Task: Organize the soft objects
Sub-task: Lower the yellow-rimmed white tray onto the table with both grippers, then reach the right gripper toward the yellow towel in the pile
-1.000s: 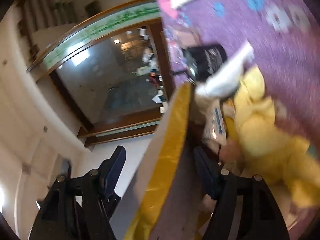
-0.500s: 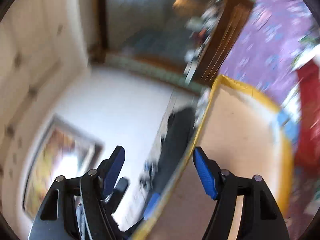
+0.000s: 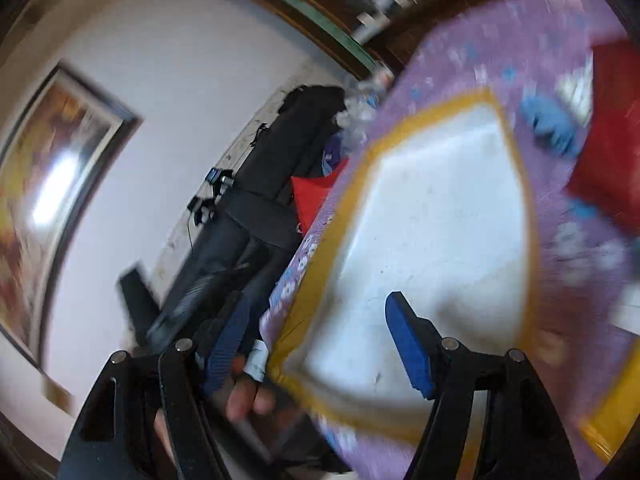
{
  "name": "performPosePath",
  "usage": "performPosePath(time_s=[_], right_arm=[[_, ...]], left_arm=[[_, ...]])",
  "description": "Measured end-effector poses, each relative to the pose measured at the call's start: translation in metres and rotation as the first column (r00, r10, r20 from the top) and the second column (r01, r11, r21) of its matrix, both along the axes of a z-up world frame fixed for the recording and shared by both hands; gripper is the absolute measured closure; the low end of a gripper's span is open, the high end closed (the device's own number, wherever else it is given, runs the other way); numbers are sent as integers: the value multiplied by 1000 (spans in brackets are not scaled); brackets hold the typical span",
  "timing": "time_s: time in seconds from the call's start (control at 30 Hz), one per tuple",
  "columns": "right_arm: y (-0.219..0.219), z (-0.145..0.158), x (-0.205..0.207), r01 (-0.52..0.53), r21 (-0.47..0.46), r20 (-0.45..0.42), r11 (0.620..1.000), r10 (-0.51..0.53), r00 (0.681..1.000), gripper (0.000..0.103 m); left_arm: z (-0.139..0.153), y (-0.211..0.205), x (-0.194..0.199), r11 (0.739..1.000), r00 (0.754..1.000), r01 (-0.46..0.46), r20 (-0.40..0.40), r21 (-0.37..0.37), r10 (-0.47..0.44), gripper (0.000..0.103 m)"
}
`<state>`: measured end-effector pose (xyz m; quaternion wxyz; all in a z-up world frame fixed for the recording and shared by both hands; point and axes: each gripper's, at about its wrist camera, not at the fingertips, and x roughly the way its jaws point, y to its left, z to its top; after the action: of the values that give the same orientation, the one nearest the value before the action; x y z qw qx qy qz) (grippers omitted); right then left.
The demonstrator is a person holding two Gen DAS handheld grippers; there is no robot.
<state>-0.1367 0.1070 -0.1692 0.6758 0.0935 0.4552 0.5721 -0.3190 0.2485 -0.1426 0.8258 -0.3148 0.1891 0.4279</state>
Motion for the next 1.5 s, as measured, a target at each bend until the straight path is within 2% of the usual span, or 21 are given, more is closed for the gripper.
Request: performPosePath(time_s=[0.03,0.1,0.13,0.2,0.27,0.3,0.33,0.4,0.47,0.53,0.6,0.7,0.77,0.9,1.0,1.07,1.23,1.37,1.43,1.5], right_arm=[[-23,11,-9,26,-34,69,999,-24,997,31],[-59,34,-28,45,-37,173,998,-38,984,31],[-76,41,-34,77,-39,213,996,-67,975,31],[-111,54,-43,168,-56,298,984,-144,943,31],[-146,64,-51,269,-50,365,962,-233,901,29],[-163,68,-55,346,-37,384,938,-306,871,24],[-180,67,-55,397,-34,380,917,-355,854,23],[-195,69,-52,438,-27,317,899,-407,857,23],[-222,64,-45,473,-65,216,879,-450,867,23],[-248,58,-39,477,-65,123,876,-468,875,23],[-274,59,-32,494,-38,114,869,-487,866,23],[-287,64,-34,498,45,78,866,-500,863,23],[-272,71,-37,484,90,76,871,-490,868,23],[-283,75,-36,457,140,84,879,-470,879,23],[-220,82,-56,465,86,105,881,-472,875,23],[-209,81,-55,447,32,141,894,-447,883,23],[-201,74,-58,474,-71,247,878,-445,861,23],[-197,71,-56,475,-168,344,864,-400,850,23],[-203,70,-53,485,-189,326,854,-412,851,23],[-206,72,-56,505,-209,349,838,-418,839,23]], left_arm=[[11,-22,2,993,998,-1,-55,117,7,19],[28,-55,9,962,993,4,-117,273,29,19],[34,-70,12,948,992,20,-123,319,20,19],[49,-99,19,926,989,124,-116,357,-87,19],[53,-124,33,909,965,251,-162,332,-208,19],[57,-139,42,899,942,323,-193,297,-275,19],[56,-148,49,888,921,377,-208,262,-330,19],[52,-164,57,872,895,436,-211,222,-393,19],[49,-183,67,850,870,476,-262,224,-418,19],[43,-193,76,836,845,510,-302,203,-442,19],[43,-206,86,833,836,522,-306,185,-455,19],[39,-213,94,823,815,547,-319,152,-483,19],[44,-212,91,823,812,552,-310,133,-495,19],[39,-216,95,816,803,561,-334,140,-494,19],[36,-217,96,807,787,578,-347,124,-510,19],[35,-218,96,804,783,582,-351,121,-514,19],[31,-221,97,794,766,598,-366,105,-528,19],[30,-219,95,791,756,607,-362,79,-545,19],[30,-217,94,782,746,620,-351,58,-566,19],[30,-216,94,789,752,612,-351,59,-558,19]])
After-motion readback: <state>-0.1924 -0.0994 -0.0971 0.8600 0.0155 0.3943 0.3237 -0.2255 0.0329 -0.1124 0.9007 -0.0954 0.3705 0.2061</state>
